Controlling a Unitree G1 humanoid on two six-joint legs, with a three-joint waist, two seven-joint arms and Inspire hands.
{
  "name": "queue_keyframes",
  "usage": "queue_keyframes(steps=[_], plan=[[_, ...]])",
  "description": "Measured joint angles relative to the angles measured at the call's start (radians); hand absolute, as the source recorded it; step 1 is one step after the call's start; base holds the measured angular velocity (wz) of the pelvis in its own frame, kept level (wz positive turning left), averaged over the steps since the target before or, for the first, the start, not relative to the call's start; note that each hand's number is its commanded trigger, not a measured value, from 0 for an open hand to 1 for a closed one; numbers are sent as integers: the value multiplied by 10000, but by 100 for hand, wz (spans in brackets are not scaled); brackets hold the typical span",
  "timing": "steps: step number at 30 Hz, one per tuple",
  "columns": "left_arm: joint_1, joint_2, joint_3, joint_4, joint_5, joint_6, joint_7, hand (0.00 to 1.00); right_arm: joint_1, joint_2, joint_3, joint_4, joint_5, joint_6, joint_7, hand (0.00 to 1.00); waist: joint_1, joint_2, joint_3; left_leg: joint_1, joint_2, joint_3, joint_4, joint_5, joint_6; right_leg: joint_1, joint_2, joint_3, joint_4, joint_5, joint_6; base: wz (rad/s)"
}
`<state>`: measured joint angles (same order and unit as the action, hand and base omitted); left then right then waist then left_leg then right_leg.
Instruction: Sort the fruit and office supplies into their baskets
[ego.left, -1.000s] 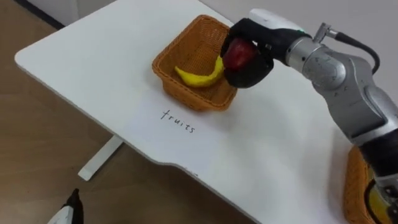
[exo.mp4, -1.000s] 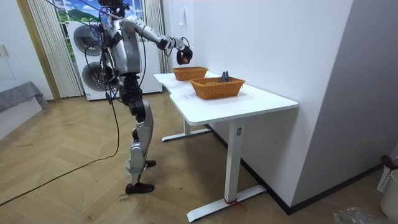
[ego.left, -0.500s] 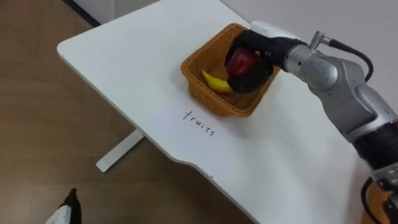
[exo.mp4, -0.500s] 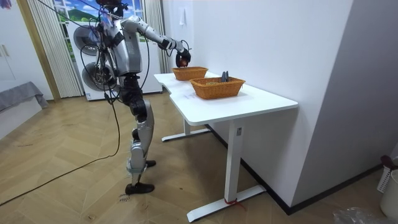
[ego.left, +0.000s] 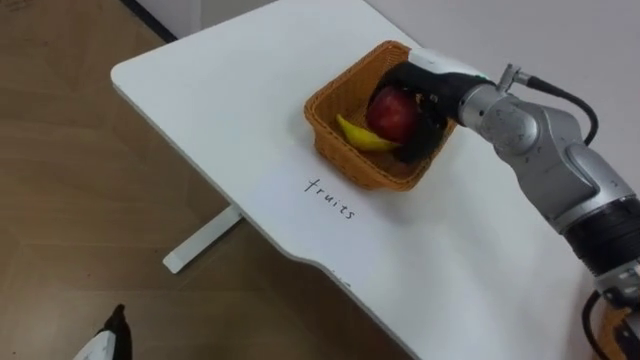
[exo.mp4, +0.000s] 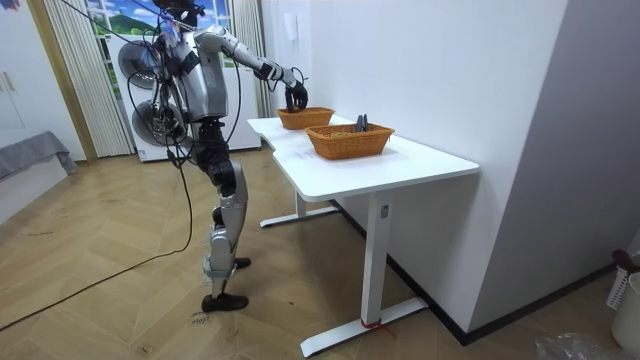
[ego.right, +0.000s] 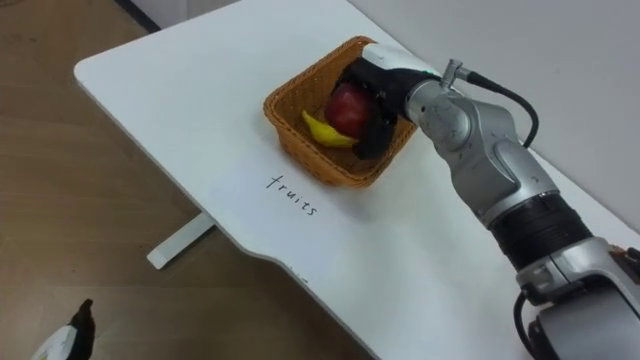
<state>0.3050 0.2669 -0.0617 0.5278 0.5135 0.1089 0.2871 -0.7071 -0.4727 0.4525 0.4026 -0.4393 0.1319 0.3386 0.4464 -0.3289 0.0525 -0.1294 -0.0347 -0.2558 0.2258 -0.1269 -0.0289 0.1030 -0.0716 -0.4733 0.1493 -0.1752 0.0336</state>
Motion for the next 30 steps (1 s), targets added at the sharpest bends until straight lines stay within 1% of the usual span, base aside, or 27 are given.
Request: queue_keyframes(steps=[6,9,12,14,19,25,30], plan=[[56,5,-137,0,-2,20,-96,0,-6,0,0,228,-7,9,-104,0,-16,75,30,-49,-40,-62,92,-1,0,19,-10,-47,0,0,1,2],[80,0,-210,0,2,55,-122,0,-6,4,0,223,-1,8,-116,0,-10,115,29,-73,-65,-89,106,-1,1,21,-22,-87,-1,-6,9,1],[67,0,-208,0,0,138,-142,0,-6,3,0,226,-5,9,-179,0,-19,104,18,-159,-104,-189,140,-1,0,9,-22,-94,-1,-19,31,9],[70,5,-209,-1,8,143,-144,0,-6,4,0,231,-1,2,-196,0,-6,116,21,-173,-117,-226,167,-1,0,14,-23,-175,-1,-19,31,7],[53,2,-221,-2,11,158,-159,0,-5,4,0,229,5,3,-343,0,-4,166,20,-174,-122,-235,212,0,-1,-6,-23,-182,-3,-21,34,0],[-24,-5,-314,-2,11,163,-157,0,-5,3,0,230,-1,7,-438,0,-53,261,-32,-173,-122,-187,259,4,-8,-7,-25,-167,-3,-26,41,-2],[-31,-16,-393,-2,15,167,-159,0,-6,3,0,229,8,4,-485,0,-71,248,-51,-152,-117,-168,256,16,-20,1,-24,-70,-5,-36,55,0]])
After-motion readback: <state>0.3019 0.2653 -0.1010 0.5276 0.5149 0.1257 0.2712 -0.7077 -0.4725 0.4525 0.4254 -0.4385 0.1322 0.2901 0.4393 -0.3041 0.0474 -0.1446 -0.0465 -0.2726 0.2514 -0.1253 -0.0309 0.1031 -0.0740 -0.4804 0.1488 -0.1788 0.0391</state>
